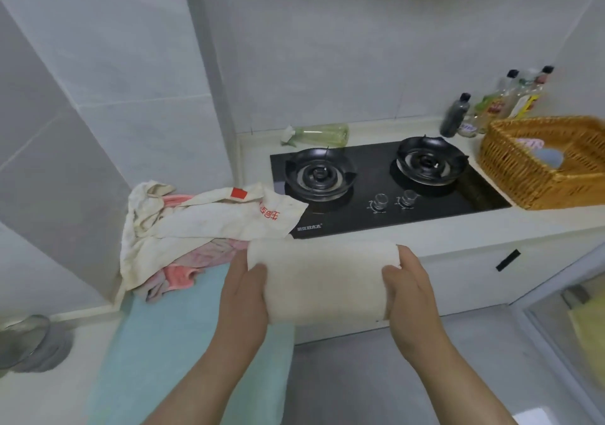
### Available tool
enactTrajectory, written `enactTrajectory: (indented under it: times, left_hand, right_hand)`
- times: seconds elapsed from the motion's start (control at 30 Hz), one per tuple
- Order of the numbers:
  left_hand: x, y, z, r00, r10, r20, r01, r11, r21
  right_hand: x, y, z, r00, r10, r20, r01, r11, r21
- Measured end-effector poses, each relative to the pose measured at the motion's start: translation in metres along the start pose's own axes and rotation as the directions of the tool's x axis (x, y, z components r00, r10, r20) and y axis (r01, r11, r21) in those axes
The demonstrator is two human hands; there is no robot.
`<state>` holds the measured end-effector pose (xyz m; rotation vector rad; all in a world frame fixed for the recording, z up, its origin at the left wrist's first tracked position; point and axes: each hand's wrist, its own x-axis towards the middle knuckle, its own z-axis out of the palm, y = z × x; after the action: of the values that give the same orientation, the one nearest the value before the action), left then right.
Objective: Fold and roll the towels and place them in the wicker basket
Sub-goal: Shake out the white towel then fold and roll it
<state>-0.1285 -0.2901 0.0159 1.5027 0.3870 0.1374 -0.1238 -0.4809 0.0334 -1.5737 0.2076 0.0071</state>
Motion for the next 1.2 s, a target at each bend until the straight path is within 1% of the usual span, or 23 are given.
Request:
enactTrajectory:
  times: [0.13, 0.3, 0.43, 0.53, 0.63, 0.8, 1.0, 1.2]
  left_hand:
    - [-0.005, 0.007, 0.078, 0.999, -0.009, 0.04, 0.009, 1.0, 0.011]
    - [-0.013, 0.013, 0.168, 0.992, 0.048, 0.12, -0.055, 0.997, 0.055]
    - [-0.016, 0.017, 0.222, 0.984, 0.025, 0.174, -0.031, 0.999, 0.032]
    - [-0.019, 0.02, 0.256, 0.979, 0.01, 0.202, -0.014, 1.0, 0.019]
    - [-0.017, 0.023, 0.286, 0.971, 0.012, 0.238, -0.017, 1.0, 0.02]
    - [-0.001, 0.022, 0.342, 0.956, -0.008, 0.292, 0.001, 1.0, 0.022]
    - [0.038, 0.023, 0.419, 0.951, -0.034, 0.308, 0.025, 0.999, 0.034]
    - [0.096, 0.023, 0.495, 0.948, -0.043, 0.314, 0.047, 0.999, -0.006]
  right_hand:
    - [0.019, -0.014, -0.071, 0.999, -0.006, -0.043, 0.004, 0.999, -0.054]
    - [0.046, -0.025, -0.155, 0.993, -0.015, -0.115, 0.005, 0.996, -0.086]
    - [0.059, -0.032, -0.204, 0.99, -0.024, -0.135, 0.012, 0.996, -0.09]
    - [0.069, -0.034, -0.236, 0.985, -0.005, -0.171, -0.01, 0.996, -0.085]
    - [0.081, -0.038, -0.262, 0.984, 0.005, -0.177, -0.019, 0.997, -0.079]
    - [0.115, -0.035, -0.307, 0.972, 0.037, -0.234, -0.054, 0.996, -0.068]
    - [0.182, -0.036, -0.355, 0.958, 0.036, -0.283, -0.058, 0.996, -0.07]
    - [0.266, -0.048, -0.402, 0.962, 0.071, -0.263, -0.104, 0.988, -0.114]
